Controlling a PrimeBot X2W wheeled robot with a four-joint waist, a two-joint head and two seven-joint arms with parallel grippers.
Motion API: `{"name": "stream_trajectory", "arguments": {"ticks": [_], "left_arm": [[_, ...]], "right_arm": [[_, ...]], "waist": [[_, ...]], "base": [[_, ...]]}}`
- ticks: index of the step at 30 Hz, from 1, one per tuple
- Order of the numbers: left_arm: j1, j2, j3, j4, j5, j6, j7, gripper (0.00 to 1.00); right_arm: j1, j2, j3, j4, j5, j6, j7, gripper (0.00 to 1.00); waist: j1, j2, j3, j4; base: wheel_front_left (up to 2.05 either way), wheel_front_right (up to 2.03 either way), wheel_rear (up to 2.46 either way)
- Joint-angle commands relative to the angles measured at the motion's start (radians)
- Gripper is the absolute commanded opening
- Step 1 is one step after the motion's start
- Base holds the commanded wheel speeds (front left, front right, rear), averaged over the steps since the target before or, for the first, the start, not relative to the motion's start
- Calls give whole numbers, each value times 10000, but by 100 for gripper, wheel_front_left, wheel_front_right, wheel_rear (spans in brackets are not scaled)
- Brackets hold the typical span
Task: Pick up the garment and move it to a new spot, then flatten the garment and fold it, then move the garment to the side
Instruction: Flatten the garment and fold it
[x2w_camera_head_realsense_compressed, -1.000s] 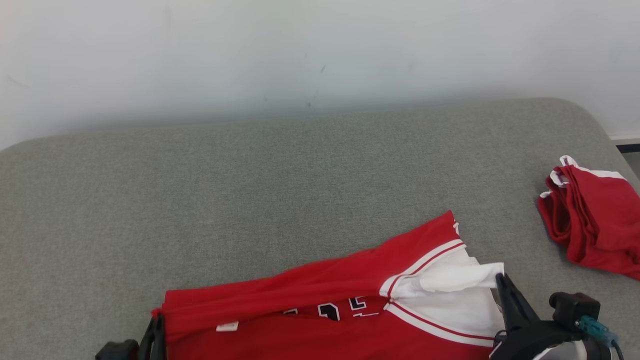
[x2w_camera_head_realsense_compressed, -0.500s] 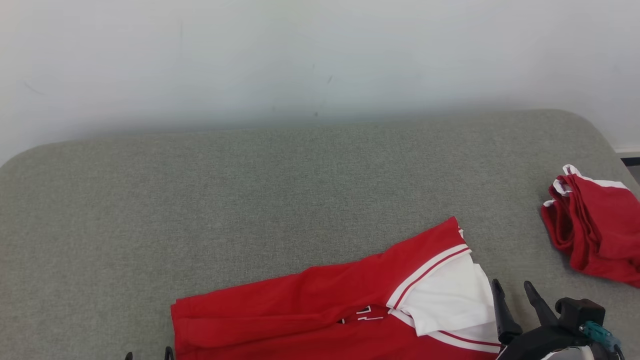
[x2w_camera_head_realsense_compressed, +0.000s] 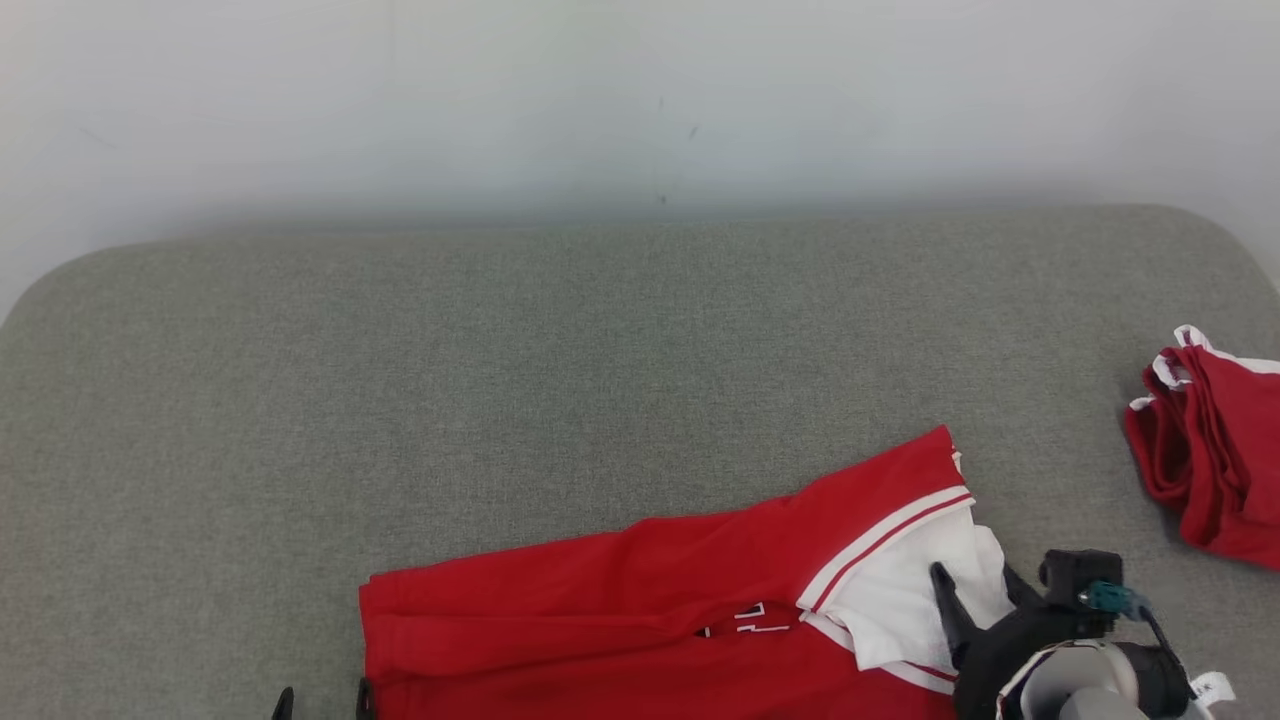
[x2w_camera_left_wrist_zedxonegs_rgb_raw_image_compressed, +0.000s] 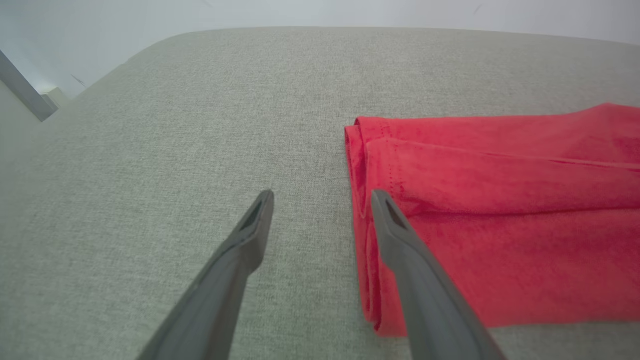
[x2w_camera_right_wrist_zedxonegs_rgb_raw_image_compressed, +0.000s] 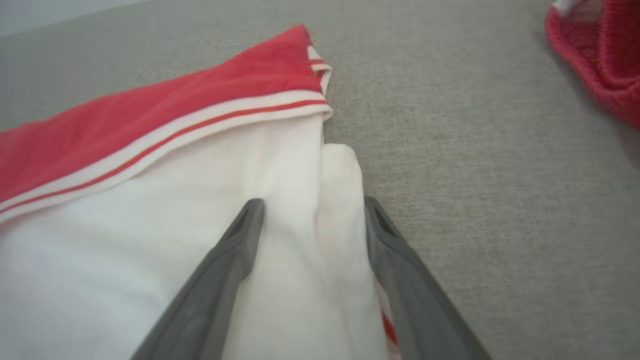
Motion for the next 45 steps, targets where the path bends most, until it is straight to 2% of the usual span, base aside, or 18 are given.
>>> {"name": "stream_trajectory", "arguments": {"ticks": [1, 10, 11, 12, 13, 23, 33, 39, 45], "left_arm": [[-165, -9, -26, -59, -45, 77, -24, 100], [-257, -11, -198, -42, -178, 233, -24, 100], [-269, -11, -211, -39, -187, 240, -24, 100], [-287, -11, -228, -38, -205, 246, -24, 100], [-309, -11, -249, -36, -215, 256, -24, 100], [-291, -10, -472, -50, -285, 215, -24, 100], [-353, -11, -624, -1, -217, 194, -24, 100], [-417, -9, -682, 28, -209, 185, -24, 100], [-388, -12, -752, 56, -248, 123, -24, 100]], "right_arm": [[-117, 116, 228, 121, 65, -30, 173, 100], [-252, 257, 1288, 492, 668, -13, 809, 99], [-270, 238, 1389, 515, 727, -4, 827, 46], [-287, 213, 1460, 534, 801, -4, 804, 19], [-330, 171, 1498, 569, 857, -4, 735, 0], [-786, -196, 637, 1341, 1070, -37, -723, 0], [-1096, -405, -586, 1991, 623, -38, -1407, 0], [-881, -372, -1673, 1226, 33, -31, -1453, 0], [-264, 253, -2117, 151, -477, -30, -1450, 0]], "waist": [[0, 0, 136, 70], [0, 0, 289, 86], [0, 0, 296, 78], [0, 0, 300, 74], [0, 0, 301, 71], [0, 0, 282, 39], [0, 0, 327, -159], [0, 0, 303, -314], [0, 0, 156, -459]], "base": [[0, 0, 0], [0, 0, 0], [0, 0, 0], [0, 0, 0], [0, 0, 0], [0, 0, 0], [0, 0, 0], [0, 0, 0], [0, 0, 0]]}}
